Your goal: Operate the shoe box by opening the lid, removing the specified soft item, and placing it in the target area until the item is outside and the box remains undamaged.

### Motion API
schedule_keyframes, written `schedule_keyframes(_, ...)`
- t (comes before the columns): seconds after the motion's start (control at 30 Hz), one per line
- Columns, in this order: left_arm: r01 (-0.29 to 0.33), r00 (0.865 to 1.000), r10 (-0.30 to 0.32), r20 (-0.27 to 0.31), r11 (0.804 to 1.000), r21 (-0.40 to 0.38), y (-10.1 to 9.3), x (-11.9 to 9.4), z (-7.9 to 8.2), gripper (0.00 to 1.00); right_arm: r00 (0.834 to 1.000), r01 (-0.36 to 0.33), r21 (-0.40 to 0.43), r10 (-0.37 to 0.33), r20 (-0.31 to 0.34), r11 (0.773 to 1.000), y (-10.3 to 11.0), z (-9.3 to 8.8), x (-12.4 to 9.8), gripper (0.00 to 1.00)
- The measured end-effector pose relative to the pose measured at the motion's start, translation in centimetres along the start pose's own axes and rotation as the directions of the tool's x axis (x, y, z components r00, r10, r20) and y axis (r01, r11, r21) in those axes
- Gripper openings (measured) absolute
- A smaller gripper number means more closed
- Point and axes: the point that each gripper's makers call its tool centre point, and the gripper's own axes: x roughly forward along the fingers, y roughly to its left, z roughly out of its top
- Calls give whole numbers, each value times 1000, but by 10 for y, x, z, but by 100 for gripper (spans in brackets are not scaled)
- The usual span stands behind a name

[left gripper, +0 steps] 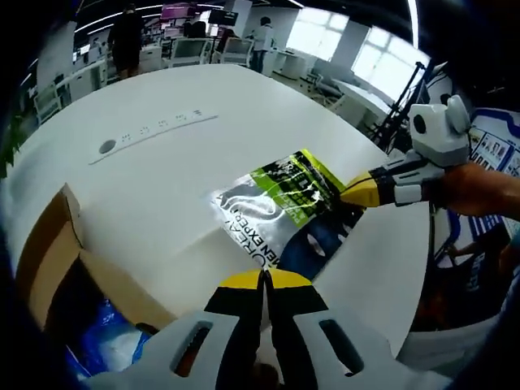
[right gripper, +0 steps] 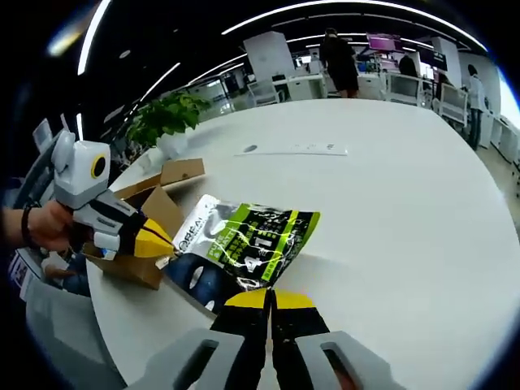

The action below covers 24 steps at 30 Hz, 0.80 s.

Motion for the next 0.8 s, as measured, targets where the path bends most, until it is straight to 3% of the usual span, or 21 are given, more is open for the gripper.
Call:
schedule_keyframes(0.2, -14, 998, 17, -65, 999, 53, 0, 10, -7, 0, 1000, 1, 16, 0, -16, 1000, -4, -9, 5, 0)
schedule_keyframes(0.8, -31, 985, 58, -164, 986, 166, 3, 25, -18, 0, 999, 2, 33, 0, -51, 999, -11, -24, 20, 0)
